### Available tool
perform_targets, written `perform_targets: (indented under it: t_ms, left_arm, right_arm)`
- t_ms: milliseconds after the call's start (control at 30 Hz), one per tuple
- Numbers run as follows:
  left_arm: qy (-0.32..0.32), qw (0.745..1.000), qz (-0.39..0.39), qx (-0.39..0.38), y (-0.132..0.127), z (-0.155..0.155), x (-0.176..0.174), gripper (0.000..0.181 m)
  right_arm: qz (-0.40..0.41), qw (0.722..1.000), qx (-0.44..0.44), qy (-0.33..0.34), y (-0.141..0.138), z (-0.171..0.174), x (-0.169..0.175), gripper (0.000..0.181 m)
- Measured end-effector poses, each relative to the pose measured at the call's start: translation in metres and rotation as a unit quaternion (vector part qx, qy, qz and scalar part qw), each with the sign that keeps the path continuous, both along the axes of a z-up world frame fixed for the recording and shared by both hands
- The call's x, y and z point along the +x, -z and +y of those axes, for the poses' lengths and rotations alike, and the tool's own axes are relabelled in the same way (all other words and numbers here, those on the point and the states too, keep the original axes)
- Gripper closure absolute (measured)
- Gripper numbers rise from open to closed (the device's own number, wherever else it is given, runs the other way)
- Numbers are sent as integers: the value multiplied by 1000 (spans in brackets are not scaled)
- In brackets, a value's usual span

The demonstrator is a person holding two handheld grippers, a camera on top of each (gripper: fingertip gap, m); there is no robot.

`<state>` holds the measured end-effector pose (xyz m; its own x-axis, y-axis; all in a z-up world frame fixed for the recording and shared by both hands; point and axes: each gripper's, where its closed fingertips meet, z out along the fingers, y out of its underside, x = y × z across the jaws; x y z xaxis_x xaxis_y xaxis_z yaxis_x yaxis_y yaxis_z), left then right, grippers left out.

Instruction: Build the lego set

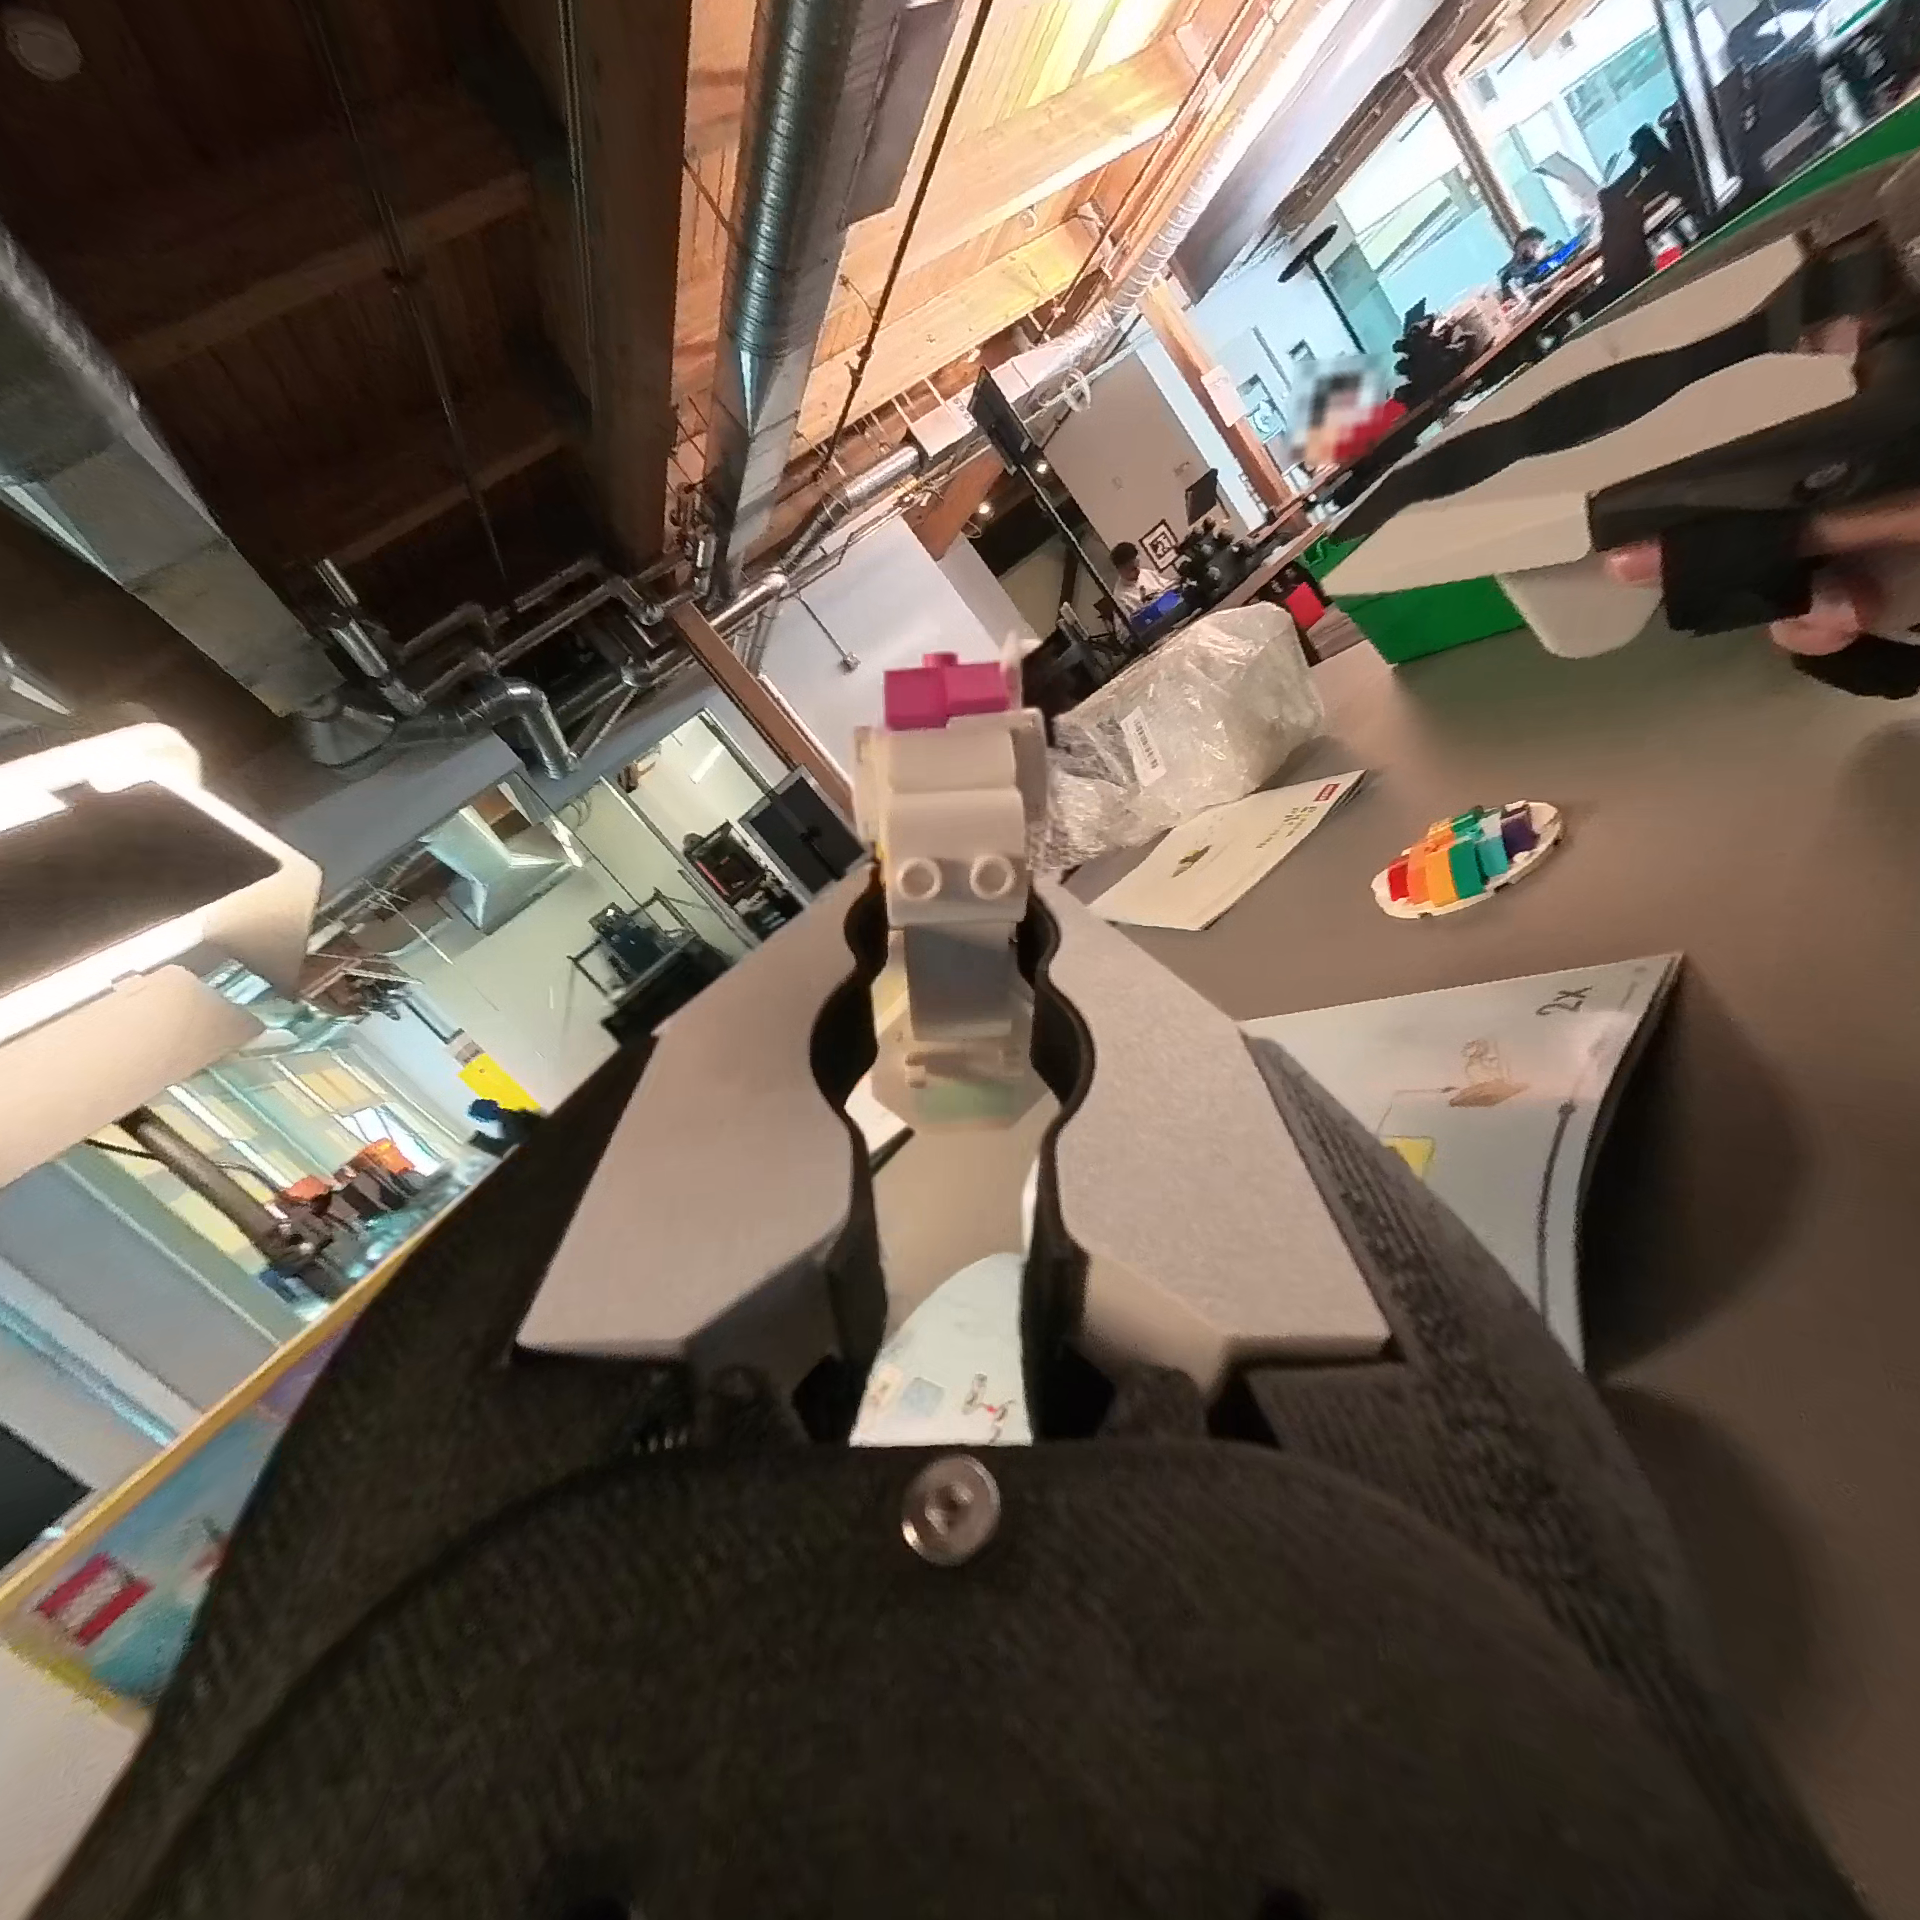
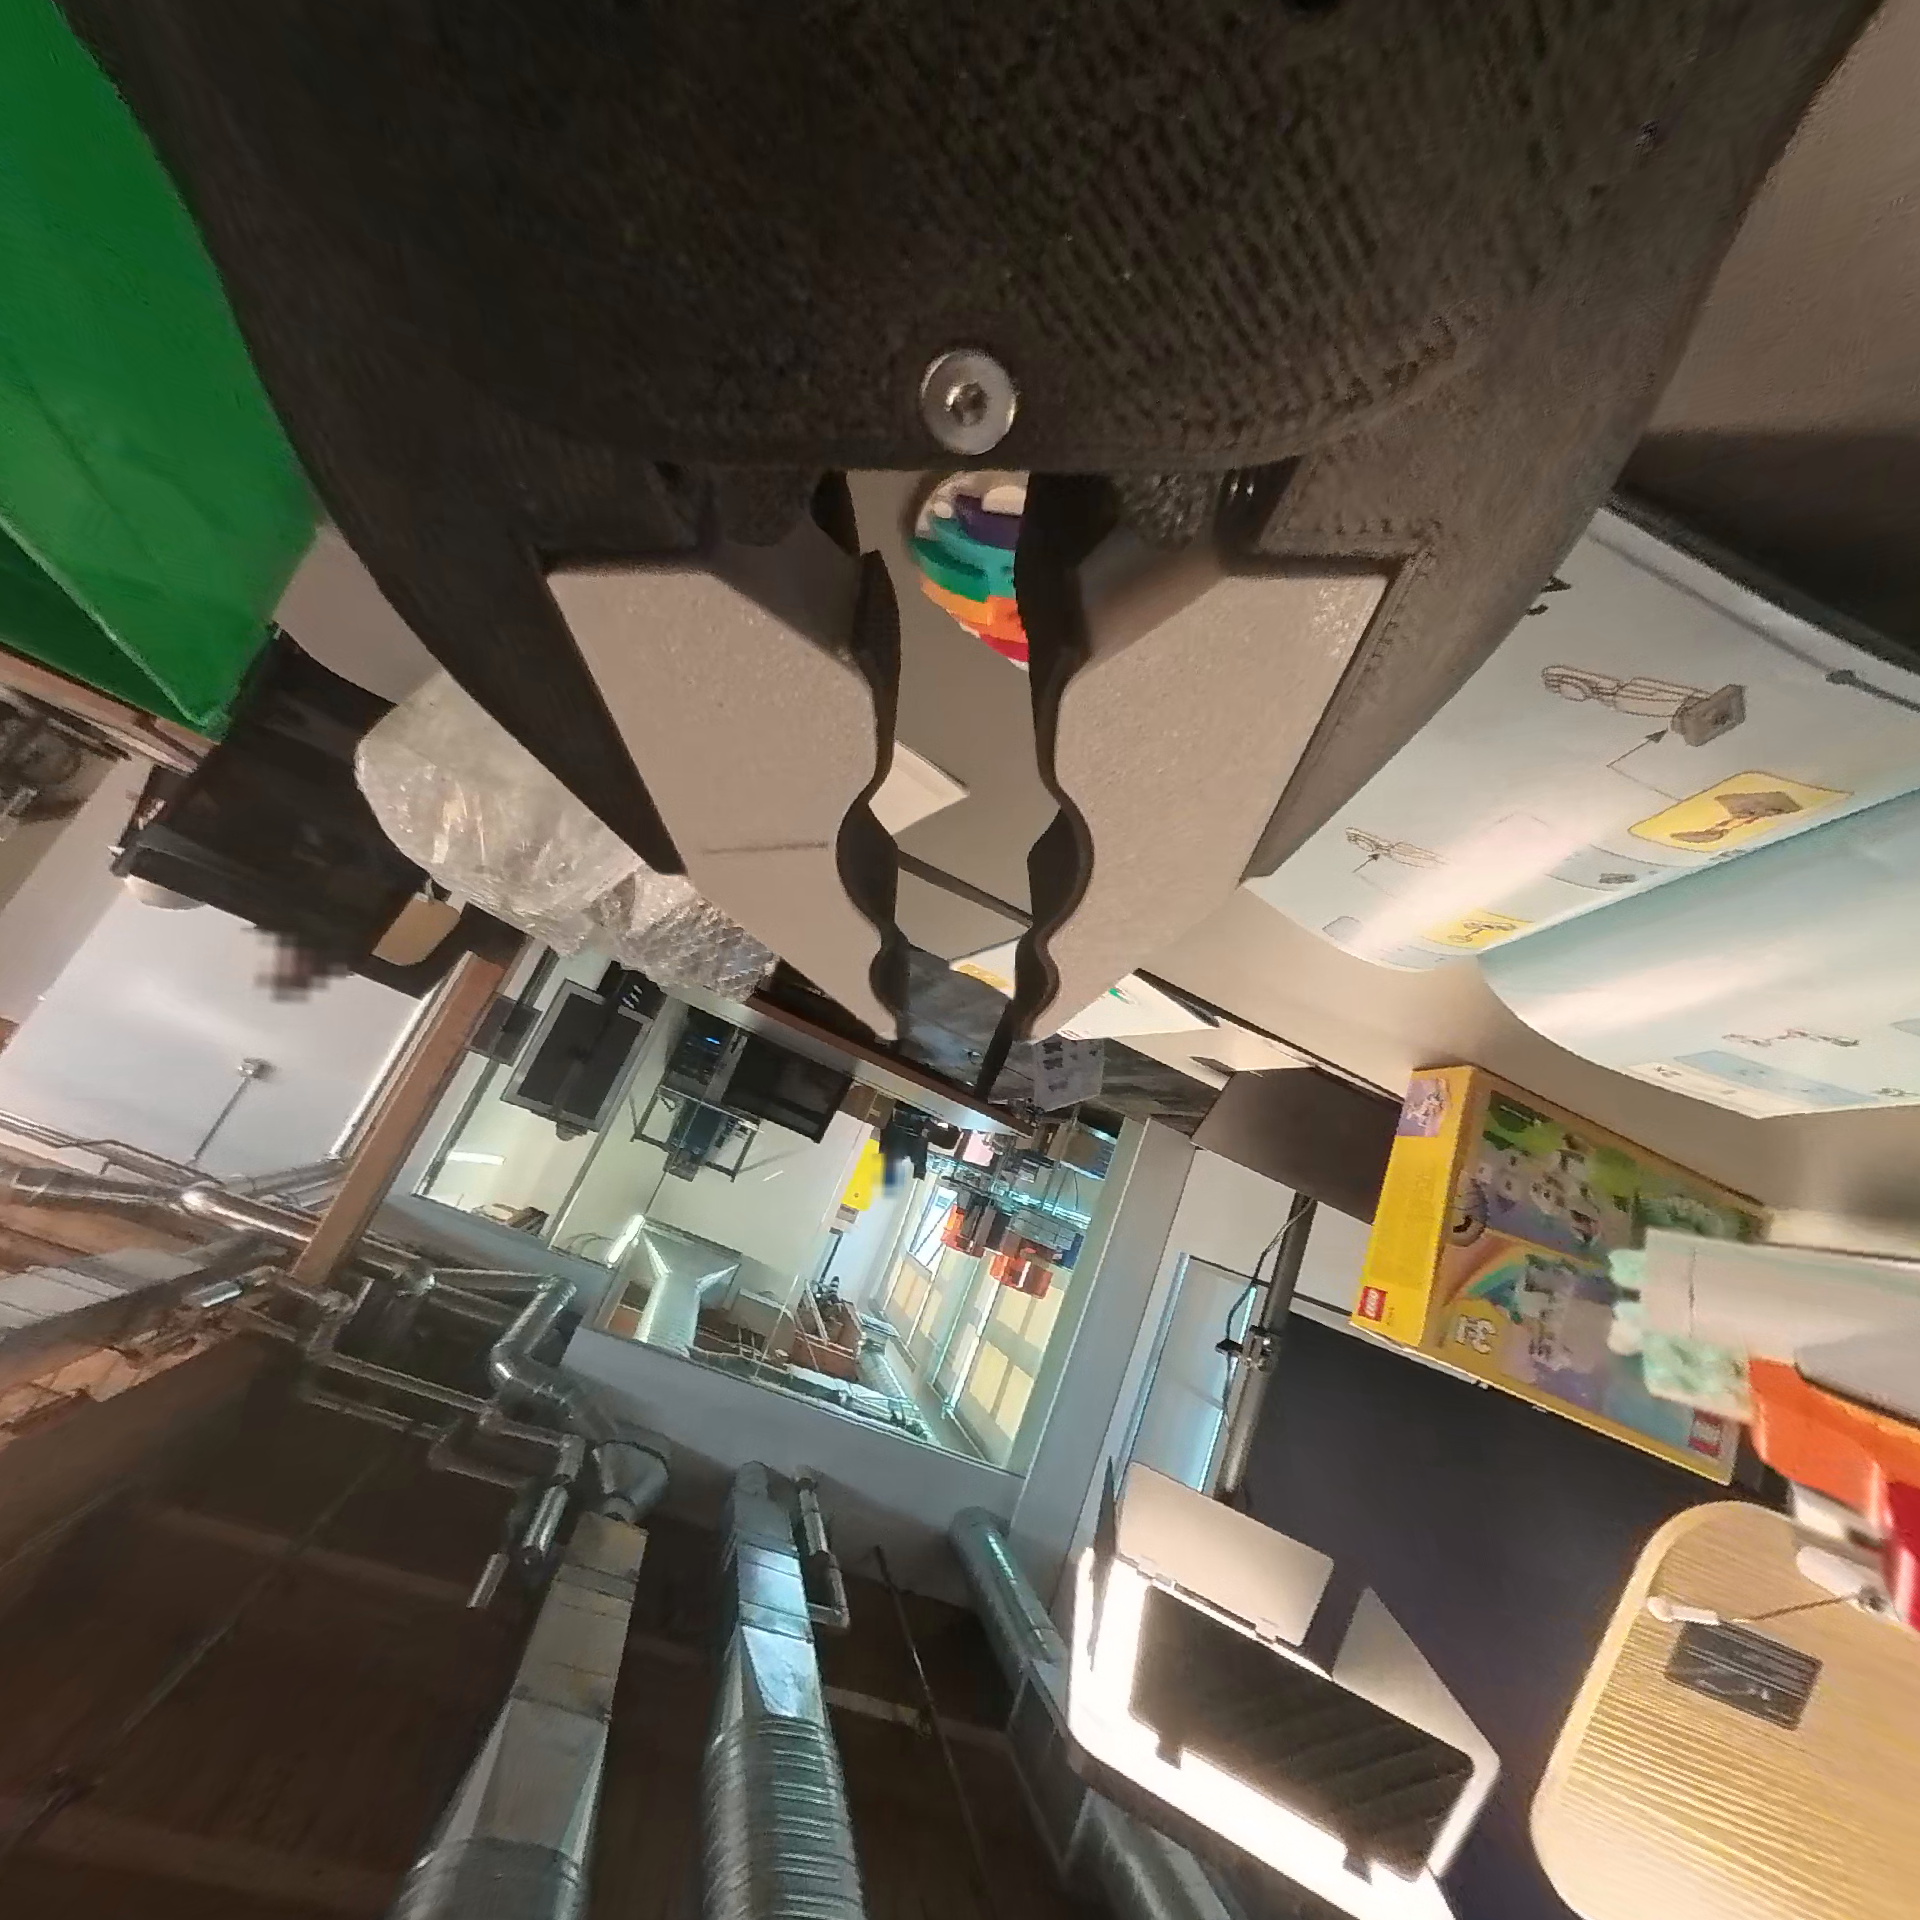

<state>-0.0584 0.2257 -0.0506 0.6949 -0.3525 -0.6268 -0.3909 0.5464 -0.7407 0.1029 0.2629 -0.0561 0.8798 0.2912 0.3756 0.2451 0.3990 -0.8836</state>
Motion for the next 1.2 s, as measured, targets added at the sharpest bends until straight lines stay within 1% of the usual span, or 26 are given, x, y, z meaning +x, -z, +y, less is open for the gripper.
perform_targets:
  t_ms: [233,367,533,633,700,767,800,867,900,933,967,1033,1067,1100,1200]
  left_arm:
    - [-37,996,56,66,-9,-11,-13,157]
    - [-45,988,114,89,1,-18,-11,157]
    - [-50,979,159,121,4,-27,-13,157]
    - [-48,971,193,129,11,-29,-12,157]
    - [-24,973,204,101,19,-28,-9,157]
    - [-4,977,202,70,24,-26,-7,157]
    - [-14,979,195,56,24,-21,-9,157]
    - [-39,984,173,15,24,-9,-14,157]
    - [-37,987,150,-30,26,-5,-14,157]
    - [-17,989,126,-81,29,-5,-11,157]
    - [12,985,98,-138,33,-6,-6,157]
    - [79,971,31,-222,30,-15,4,157]
    - [117,957,8,-266,29,-22,9,157]
    - [140,941,-16,-308,29,-26,12,157]
    - [167,904,-67,-389,28,-26,8,158]
  right_arm:
    - [-10,1000,-1,5,1,-4,1,164]
    - [-12,1000,0,23,2,-6,10,164]
    - [-18,998,-12,64,6,3,21,164]
    - [-34,997,-14,69,9,5,18,164]
    - [-52,998,1,45,7,-1,6,162]
    - [-74,997,17,-4,5,-12,-15,159]
    - [-80,996,25,-37,2,-21,-29,157]
    - [-85,990,59,-97,-14,-47,-59,149]
    - [-94,986,81,-116,-20,-60,-74,144]
    - [-114,981,101,-122,-23,-71,-90,140]
    - [-150,973,121,-125,-22,-81,-107,133]
    - [-227,953,161,-118,-17,-94,-136,123]
    - [-252,945,178,-108,-16,-97,-146,118]
    - [-277,937,187,-103,-14,-99,-155,114]
    - [-317,922,211,-69,-16,-101,-165,114]
